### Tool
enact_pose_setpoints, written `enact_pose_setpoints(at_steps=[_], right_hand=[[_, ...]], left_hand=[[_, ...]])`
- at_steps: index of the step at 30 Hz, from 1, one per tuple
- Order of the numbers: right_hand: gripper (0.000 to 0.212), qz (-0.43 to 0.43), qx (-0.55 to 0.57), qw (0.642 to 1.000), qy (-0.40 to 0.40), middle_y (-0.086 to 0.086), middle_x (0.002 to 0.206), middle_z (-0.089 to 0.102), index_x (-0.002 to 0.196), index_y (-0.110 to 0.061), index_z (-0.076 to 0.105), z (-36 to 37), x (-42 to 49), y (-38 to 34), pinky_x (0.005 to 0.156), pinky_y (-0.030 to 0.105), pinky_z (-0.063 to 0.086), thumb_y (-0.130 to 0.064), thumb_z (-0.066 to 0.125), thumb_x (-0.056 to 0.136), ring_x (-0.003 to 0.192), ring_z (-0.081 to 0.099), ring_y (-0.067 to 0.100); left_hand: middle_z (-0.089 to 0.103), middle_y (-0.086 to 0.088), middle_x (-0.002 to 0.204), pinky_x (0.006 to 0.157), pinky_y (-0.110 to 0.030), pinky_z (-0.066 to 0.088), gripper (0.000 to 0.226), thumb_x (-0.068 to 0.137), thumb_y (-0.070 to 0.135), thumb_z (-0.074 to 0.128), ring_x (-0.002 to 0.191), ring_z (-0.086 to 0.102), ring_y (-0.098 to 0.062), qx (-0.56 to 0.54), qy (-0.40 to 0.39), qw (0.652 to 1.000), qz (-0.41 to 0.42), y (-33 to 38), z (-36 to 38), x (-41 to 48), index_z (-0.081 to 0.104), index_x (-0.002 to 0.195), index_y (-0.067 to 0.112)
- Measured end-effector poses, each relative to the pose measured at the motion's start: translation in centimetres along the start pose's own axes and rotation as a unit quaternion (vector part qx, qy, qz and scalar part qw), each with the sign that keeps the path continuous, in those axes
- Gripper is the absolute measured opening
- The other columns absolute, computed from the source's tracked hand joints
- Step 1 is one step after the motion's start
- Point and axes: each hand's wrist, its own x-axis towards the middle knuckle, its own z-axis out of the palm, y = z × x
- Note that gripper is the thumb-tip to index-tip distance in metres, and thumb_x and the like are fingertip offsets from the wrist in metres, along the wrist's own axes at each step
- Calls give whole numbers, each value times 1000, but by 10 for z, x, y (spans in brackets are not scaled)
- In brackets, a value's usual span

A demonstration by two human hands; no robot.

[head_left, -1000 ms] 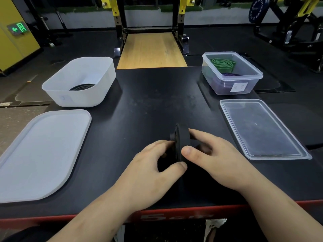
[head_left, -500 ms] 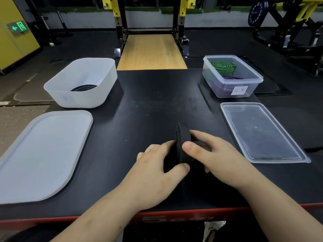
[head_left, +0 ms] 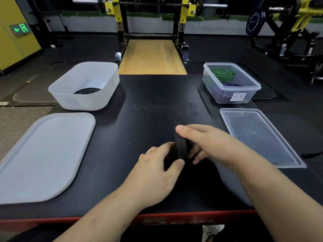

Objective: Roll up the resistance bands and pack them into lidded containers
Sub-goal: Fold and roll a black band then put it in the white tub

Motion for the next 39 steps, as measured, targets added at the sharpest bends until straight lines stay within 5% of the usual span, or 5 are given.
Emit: enact_pose_setpoints(at_steps=[9,14,24,30,39], right_hand=[[66,-34,45,998,-20,-5,124,73,121,-30,73,-12,-2,14,111,50,46,-75,70,73,122,65,21],[35,-74,194,978,-28,8,106,76,111,-12,70,-4,-8,14,92,41,55,-38,68,88,101,73,23],[78,-159,278,947,-6,20,137,62,139,-6,54,30,-4,22,112,56,46,-30,88,73,130,60,36],[100,-153,36,987,-37,-12,143,55,150,-46,41,3,-15,18,120,48,37,-40,87,62,136,54,12],[130,-112,-288,947,-88,-38,147,15,161,-43,10,-1,-28,20,116,17,32,-60,87,58,139,29,-14]], left_hand=[[45,24,141,107,-32,35,49,99,58,45,130,34,-12,3,-21,999,30,2,1,-5,26,145,58],[47,30,144,114,-28,37,50,101,46,52,137,38,5,-37,8,997,74,5,-2,-6,36,148,50],[67,37,108,86,-8,47,55,85,21,82,106,63,14,-249,16,967,53,5,-19,-1,61,100,69],[62,22,128,112,-37,43,91,65,36,88,125,58,0,-175,-4,983,50,-6,-29,1,41,142,46],[37,42,140,110,-10,31,98,69,37,84,133,33,18,45,-72,992,92,-8,-38,2,28,148,54]])
